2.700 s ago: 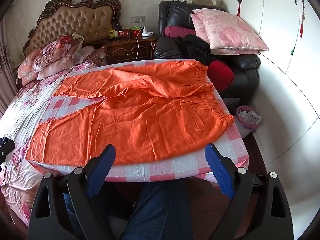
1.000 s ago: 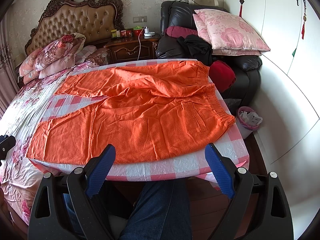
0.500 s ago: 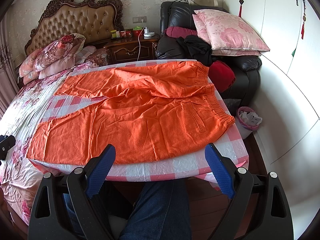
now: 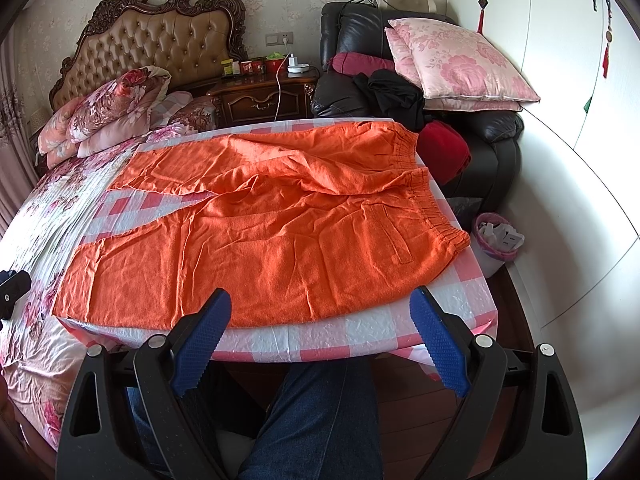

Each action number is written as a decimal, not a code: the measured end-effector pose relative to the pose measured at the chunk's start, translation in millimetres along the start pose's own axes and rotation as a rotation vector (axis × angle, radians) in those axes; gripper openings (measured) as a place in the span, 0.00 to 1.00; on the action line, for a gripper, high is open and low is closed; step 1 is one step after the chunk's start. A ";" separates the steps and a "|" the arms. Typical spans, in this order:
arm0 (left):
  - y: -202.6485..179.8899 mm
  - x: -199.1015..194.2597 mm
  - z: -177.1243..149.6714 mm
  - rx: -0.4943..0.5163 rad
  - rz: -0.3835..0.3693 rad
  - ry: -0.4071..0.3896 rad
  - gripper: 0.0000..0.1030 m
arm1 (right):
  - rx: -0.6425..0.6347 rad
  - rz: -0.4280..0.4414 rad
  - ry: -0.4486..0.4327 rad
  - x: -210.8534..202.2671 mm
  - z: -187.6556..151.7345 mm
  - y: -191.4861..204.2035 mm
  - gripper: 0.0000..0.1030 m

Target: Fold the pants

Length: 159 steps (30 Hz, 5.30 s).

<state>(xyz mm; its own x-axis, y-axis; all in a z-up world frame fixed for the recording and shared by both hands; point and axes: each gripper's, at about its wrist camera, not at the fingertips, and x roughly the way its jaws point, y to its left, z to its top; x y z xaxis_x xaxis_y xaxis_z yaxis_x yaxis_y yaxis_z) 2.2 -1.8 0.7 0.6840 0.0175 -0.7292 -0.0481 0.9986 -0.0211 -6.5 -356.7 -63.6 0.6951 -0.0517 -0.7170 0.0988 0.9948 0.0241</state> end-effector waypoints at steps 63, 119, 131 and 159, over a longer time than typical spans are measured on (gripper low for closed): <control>203.7 403.8 285.6 -0.301 0.069 0.255 0.57 | -0.043 -0.088 0.275 430.4 311.5 -122.7 0.80; 266.1 209.3 280.6 -0.777 -0.515 -0.014 0.01 | -0.044 0.030 -0.195 236.3 212.5 -95.0 0.07; 294.5 205.5 -47.9 -0.997 -0.512 0.202 0.01 | 0.014 0.138 -0.066 197.8 75.7 -123.8 0.07; 297.0 168.6 -93.3 -1.003 -0.567 0.091 0.01 | 0.796 0.410 0.377 181.9 16.1 -180.0 0.71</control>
<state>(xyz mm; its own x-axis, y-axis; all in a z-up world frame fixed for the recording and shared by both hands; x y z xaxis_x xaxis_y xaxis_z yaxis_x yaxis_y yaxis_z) 35.3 293.1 -192.3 0.7392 -0.4650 -0.4872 -0.3355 0.3730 -0.8650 113.6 -546.5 -187.2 0.5224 0.4555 -0.7209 0.4489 0.5719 0.6866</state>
